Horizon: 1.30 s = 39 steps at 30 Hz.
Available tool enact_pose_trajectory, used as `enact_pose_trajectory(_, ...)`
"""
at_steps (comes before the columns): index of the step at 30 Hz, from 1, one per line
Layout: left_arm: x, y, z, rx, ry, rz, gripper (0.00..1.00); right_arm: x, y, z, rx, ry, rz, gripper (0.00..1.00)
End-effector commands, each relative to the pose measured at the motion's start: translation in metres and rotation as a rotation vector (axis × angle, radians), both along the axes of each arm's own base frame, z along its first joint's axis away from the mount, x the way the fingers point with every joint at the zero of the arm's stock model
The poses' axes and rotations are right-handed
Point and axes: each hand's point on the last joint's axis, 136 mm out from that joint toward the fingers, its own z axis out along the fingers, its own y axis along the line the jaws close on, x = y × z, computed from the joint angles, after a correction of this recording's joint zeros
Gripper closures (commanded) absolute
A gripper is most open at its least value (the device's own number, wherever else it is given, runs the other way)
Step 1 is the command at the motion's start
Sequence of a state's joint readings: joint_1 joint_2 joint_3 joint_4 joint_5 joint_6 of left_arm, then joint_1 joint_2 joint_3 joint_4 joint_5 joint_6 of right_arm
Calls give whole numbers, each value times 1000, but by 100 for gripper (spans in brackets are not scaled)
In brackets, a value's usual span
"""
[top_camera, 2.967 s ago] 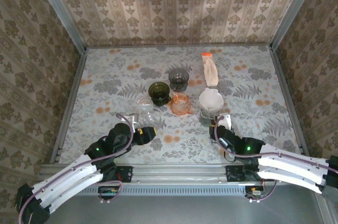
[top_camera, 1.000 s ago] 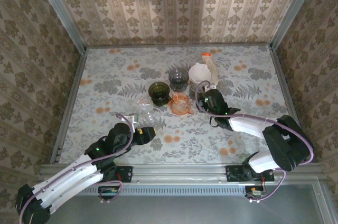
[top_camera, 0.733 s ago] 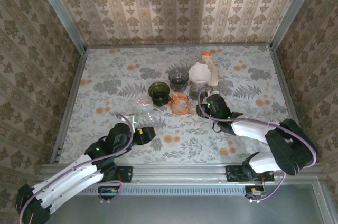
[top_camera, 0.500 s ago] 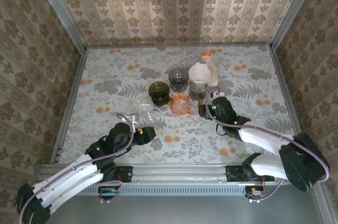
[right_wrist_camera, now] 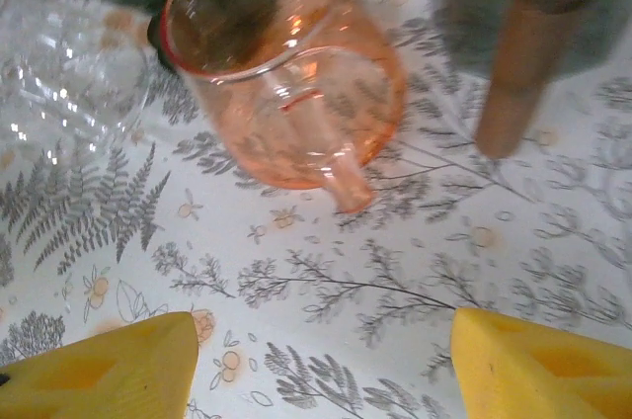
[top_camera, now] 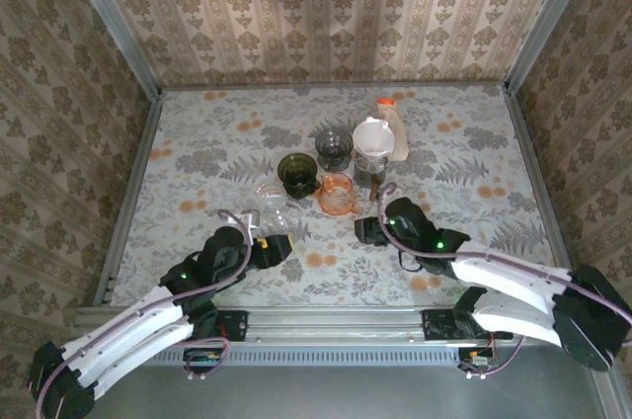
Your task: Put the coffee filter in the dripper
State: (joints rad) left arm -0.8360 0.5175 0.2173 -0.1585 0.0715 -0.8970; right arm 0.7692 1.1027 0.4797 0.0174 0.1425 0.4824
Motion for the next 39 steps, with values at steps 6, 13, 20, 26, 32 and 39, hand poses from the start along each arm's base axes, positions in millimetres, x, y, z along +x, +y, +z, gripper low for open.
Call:
enact_pose_trajectory(6,3,-5,15,-41,-36,-11,28,38,13,5,-157,-98,-5,30)
enact_pose_trajectory(13,3,-4,14,-38,-37,-7,28,54,19,-16,-200,-79,4,31)
enact_pose_trajectory(20,3,-4,15,-40,-36,-12,28,67,28,-28,-227,-71,28,36)
enact_pose_trajectory(26,2,-3,16,-41,-36,-14,29,70,31,-34,-236,-67,49,50)
enact_pose_trajectory(32,2,-3,21,-49,-49,-14,28,60,31,-36,-241,-64,68,74)
enact_pose_trajectory(39,3,-7,31,-45,-69,-35,28,33,25,-32,-246,-59,77,85)
